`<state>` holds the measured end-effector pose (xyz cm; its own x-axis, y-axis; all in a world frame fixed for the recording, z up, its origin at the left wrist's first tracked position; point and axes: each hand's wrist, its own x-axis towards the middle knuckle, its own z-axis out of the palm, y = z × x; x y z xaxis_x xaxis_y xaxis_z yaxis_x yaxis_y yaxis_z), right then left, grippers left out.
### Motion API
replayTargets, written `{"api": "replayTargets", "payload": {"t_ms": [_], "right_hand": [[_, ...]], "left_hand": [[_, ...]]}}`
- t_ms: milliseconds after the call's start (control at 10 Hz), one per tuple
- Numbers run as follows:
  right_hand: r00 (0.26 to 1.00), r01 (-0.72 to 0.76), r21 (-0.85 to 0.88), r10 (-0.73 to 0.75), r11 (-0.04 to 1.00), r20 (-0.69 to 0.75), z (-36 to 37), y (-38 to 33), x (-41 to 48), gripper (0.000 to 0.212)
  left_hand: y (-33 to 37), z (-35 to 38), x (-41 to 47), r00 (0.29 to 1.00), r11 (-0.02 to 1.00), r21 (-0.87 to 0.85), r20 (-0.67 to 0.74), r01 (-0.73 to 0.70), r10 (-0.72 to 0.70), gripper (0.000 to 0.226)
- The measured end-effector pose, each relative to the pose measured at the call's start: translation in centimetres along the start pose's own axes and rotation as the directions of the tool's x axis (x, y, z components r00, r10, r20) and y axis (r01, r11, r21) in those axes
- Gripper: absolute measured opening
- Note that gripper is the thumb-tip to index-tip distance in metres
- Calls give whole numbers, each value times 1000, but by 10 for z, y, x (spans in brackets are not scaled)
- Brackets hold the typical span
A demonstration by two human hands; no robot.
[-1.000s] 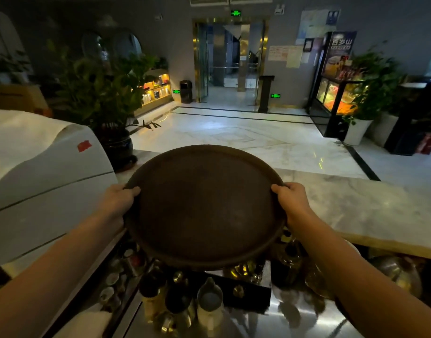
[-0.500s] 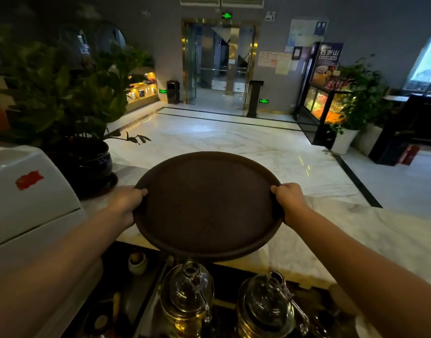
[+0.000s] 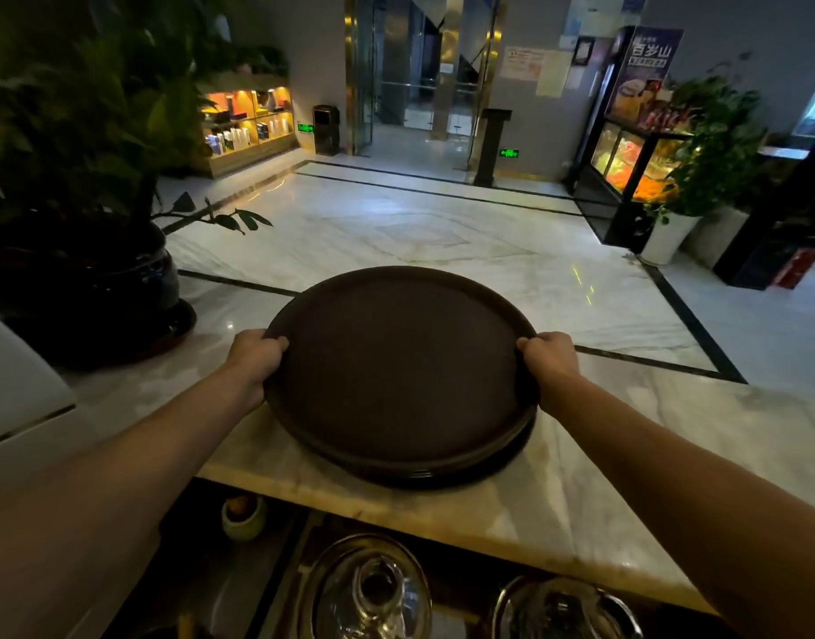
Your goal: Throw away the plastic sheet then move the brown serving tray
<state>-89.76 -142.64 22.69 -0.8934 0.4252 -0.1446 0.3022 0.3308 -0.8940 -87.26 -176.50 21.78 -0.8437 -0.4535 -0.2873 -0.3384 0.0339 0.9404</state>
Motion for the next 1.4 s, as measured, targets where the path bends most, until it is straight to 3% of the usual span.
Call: {"api": "replayTargets", "payload": {"t_ms": [500, 800, 1000, 1200, 1400], "right_hand": [[996, -39, -101, 31, 994, -78, 19, 55, 16, 18], [985, 62, -168, -87, 984, -147, 17, 61, 19, 18], [990, 127, -358, -139, 925, -8, 16, 65, 16, 25], [983, 159, -423, -106, 892, 147, -4, 54, -15, 28], [935, 350, -384, -294, 854, 198, -41, 34, -78, 39]], "left_hand": [[-41, 25, 31, 1000, 993, 121, 14, -17, 15, 31], [-45, 33, 33, 995, 958, 276, -34, -79, 92, 23], [-41, 35, 17, 988, 862, 489, 3, -137, 155, 35], [-32, 24, -20, 986, 813, 559, 114, -162, 119, 47], [-10, 12, -88, 942, 756, 562, 213, -335, 259, 53]]}}
